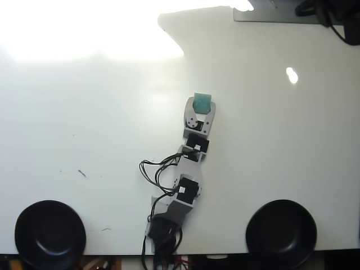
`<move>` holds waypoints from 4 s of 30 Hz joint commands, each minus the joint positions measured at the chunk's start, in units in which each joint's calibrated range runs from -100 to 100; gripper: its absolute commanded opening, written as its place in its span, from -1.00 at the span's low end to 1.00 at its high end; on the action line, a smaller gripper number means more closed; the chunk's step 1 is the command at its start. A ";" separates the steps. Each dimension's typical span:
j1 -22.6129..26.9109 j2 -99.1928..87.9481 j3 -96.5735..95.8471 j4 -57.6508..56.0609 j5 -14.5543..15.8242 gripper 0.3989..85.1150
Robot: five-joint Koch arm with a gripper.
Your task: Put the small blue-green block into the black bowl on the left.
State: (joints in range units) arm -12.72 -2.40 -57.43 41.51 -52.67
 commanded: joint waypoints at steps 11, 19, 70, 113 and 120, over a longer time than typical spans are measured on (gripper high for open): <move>5.13 -15.65 2.26 -3.52 4.20 -0.80; 12.06 -34.51 3.00 -15.60 7.86 -0.82; 65.40 -64.71 20.28 -49.33 38.53 -0.94; 64.42 -61.07 17.04 -44.30 16.12 0.19; 60.71 -69.86 16.95 -50.79 22.91 0.15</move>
State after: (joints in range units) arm 48.96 -69.44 -43.49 -9.58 -31.92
